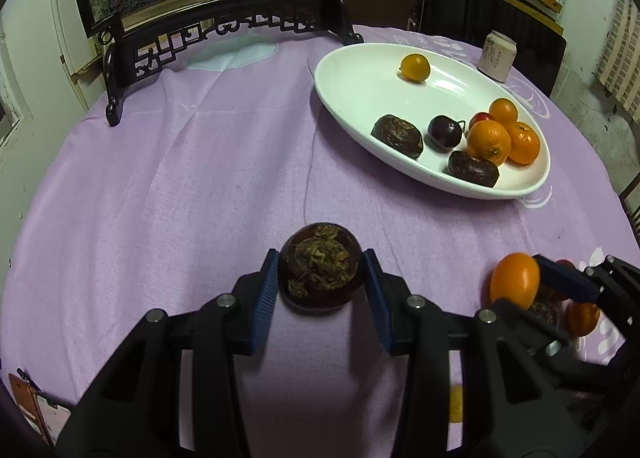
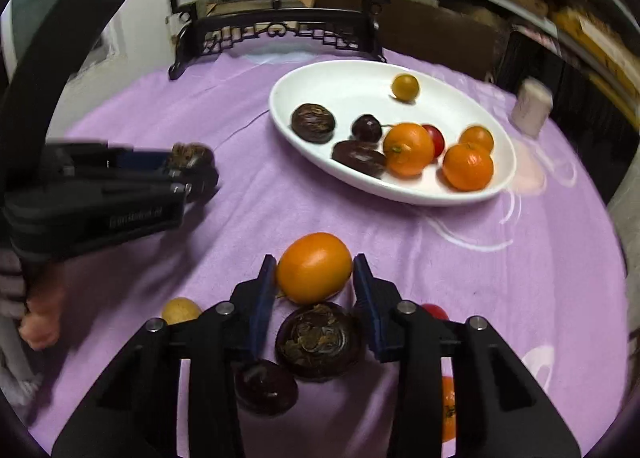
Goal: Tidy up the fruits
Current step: 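Grasp a tangerine with the right tool while the left tool lifts the brown fruit, then carry both fruits over the white plate and open both tools to drop them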
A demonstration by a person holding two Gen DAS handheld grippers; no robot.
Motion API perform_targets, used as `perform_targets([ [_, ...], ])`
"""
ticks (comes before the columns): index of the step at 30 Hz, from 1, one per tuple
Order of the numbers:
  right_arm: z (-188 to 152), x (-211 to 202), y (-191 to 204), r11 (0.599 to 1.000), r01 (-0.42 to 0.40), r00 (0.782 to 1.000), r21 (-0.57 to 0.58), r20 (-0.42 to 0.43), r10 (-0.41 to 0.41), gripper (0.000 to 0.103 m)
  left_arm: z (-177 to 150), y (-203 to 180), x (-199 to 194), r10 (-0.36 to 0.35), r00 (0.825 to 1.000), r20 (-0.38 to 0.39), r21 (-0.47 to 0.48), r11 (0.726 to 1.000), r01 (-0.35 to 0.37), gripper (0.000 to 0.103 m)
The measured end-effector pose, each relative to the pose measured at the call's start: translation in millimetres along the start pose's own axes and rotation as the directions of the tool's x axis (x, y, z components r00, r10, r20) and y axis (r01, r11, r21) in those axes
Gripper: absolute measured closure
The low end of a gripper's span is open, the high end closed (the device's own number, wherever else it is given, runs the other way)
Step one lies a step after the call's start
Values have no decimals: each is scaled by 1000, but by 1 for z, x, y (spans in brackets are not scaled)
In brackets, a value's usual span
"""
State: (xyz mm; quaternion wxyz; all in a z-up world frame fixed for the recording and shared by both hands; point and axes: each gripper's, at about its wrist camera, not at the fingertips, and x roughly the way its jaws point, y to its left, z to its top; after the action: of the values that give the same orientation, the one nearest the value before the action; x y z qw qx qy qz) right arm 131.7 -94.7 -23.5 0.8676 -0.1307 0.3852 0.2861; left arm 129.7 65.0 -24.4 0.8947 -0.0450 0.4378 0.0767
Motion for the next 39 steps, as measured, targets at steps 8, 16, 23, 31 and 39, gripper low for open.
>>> perform_targets([
  [8, 4, -41, -47, 981, -68, 994, 180, 101, 50, 64, -10, -10, -5, 10, 1000, 7, 46, 999, -10, 60],
  [16, -10, -47, -93, 926, -141, 989, 350, 96, 115, 64, -20, -25, -17, -27, 999, 21, 74, 997, 25, 60],
  [23, 2, -58, -111, 896, -190, 981, 402, 117, 155, 64, 10, -26, -27, -58, 997, 41, 51, 997, 56, 60],
  [31, 81, -35, -126, 904, -183, 979, 386, 152, 134, 64, 89, -38, -1, -46, 995, 91, 15, 999, 45, 60],
  [39, 117, 45, -132, 913, -107, 994, 393, 59, 91, 63, 117, -41, 50, -34, 998, 61, 7, 999, 34, 59],
])
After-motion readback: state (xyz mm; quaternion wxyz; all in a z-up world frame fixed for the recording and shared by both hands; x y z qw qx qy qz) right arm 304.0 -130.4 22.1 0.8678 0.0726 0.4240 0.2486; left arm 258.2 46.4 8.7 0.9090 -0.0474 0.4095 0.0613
